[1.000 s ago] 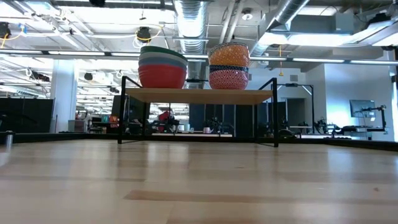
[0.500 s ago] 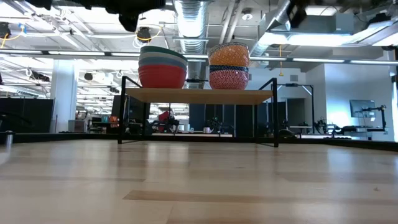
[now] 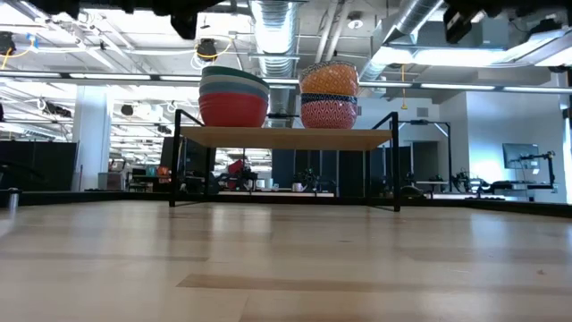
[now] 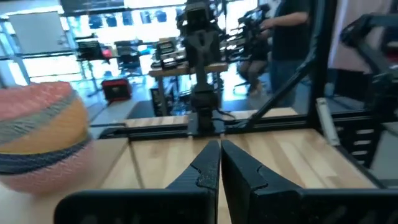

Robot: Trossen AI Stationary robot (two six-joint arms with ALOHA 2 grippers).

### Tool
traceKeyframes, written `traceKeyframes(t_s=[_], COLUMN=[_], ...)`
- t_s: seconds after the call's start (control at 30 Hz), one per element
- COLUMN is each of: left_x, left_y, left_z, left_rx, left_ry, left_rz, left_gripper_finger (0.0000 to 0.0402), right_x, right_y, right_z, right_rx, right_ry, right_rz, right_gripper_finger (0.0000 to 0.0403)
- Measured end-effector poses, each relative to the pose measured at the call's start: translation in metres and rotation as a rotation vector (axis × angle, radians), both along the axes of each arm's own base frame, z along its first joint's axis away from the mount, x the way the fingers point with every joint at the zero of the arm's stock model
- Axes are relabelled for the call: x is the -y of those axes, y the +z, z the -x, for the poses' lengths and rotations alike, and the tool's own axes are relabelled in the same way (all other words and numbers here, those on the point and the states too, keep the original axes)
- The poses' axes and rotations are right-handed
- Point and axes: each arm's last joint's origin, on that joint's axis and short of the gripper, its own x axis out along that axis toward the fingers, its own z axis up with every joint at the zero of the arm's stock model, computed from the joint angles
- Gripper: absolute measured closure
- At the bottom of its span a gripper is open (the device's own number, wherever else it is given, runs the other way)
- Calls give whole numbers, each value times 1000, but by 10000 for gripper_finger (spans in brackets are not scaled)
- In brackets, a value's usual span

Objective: Place and stack bowls onto a shelf
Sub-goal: Return to Home Position

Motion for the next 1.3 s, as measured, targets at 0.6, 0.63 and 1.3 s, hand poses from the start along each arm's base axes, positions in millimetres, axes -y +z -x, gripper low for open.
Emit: traceKeyframes(t_s=[0.6, 0.63, 1.3], left_x=[-8, -9, -15], left_y=[-39, -39, -68], left_z=[65, 70, 126], left_rx=[31, 19, 96], left_ry=[102, 107, 145], left_rz=[86, 86, 75], left_gripper_finger=[402, 402, 402], right_x=[3, 4, 5], right_y=[-32, -33, -80], right_z=[33, 37, 54], right_rx=[59, 55, 76], right_ry=[-4, 0, 9], right_rz=[36, 37, -53], right_gripper_finger=[384, 384, 384])
